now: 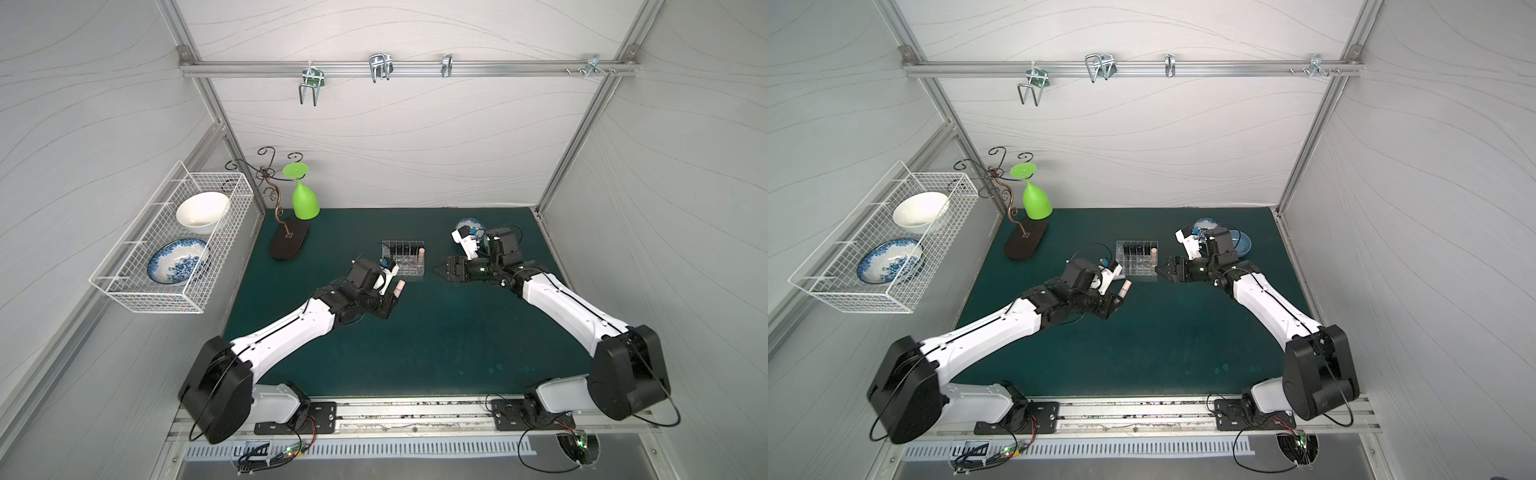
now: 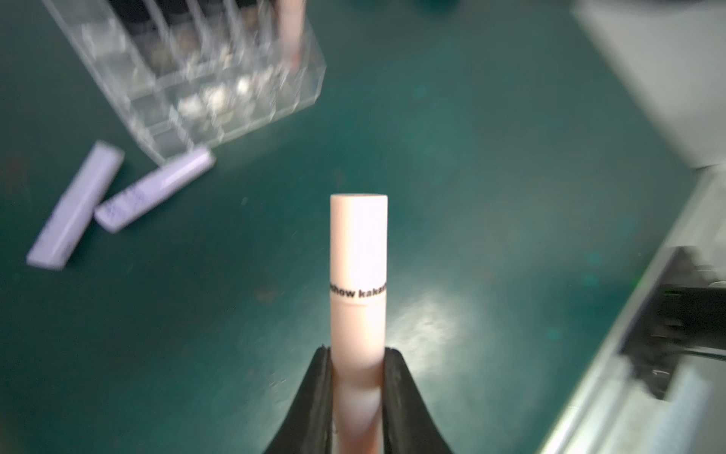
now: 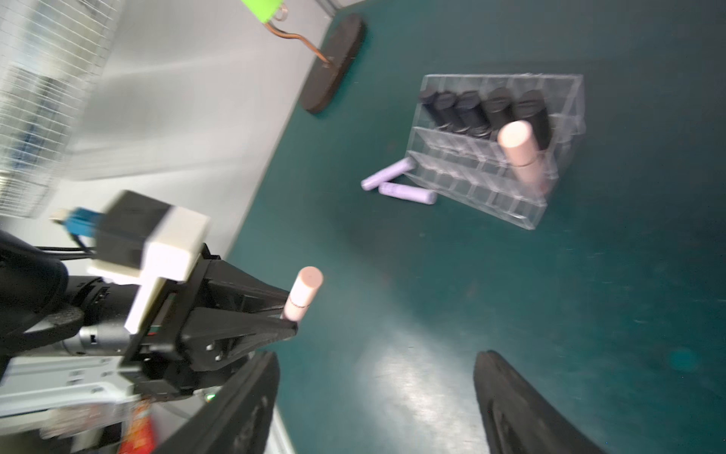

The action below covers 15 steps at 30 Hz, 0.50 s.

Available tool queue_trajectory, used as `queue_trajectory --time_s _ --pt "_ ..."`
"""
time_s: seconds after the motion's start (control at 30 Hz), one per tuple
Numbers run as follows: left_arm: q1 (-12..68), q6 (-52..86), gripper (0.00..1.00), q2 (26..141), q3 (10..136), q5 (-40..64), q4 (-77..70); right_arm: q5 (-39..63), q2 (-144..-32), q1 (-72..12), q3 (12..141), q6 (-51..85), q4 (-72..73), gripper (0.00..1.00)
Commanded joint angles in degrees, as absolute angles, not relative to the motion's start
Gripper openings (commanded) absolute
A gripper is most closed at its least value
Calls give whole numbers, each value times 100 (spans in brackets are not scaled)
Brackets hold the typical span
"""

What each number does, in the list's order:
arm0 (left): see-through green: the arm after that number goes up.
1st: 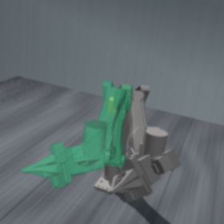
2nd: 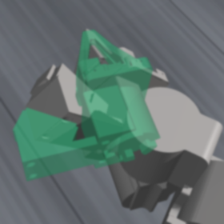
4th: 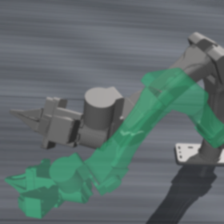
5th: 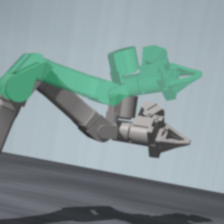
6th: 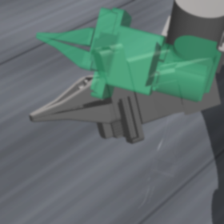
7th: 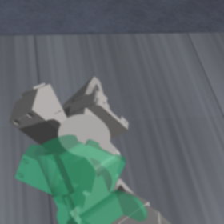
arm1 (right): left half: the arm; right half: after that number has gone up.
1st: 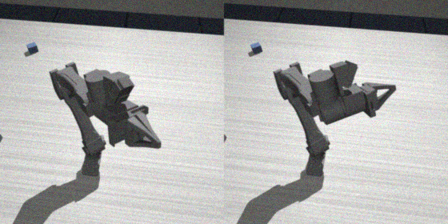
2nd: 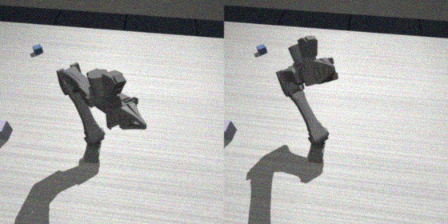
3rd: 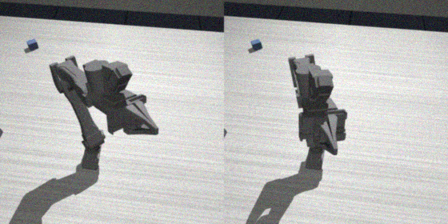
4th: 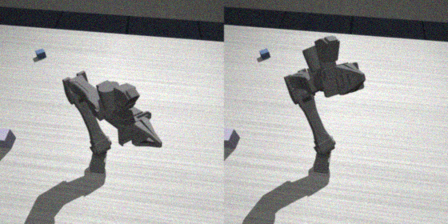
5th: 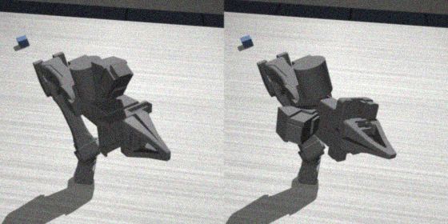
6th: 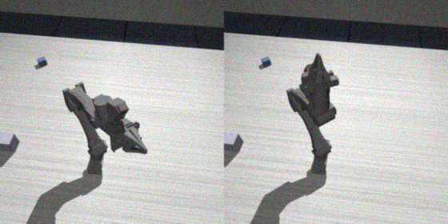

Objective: Arrange the lipsticks in the organizer
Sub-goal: Pick up the lipstick at the center of the board.

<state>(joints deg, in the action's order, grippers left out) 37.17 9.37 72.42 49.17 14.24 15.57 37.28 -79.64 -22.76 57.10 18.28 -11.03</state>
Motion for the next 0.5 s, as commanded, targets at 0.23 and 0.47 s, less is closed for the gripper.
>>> queue_trajectory --time_s 0.23,0.47 --pt "3709 1273 17 6615 4764 2996 812 5133 -7980 -3037 6043 1914 -820 84" --pt "3709 1318 16 6421 4777 3067 824 5393 -8225 -3312 6246 1944 -785 65"
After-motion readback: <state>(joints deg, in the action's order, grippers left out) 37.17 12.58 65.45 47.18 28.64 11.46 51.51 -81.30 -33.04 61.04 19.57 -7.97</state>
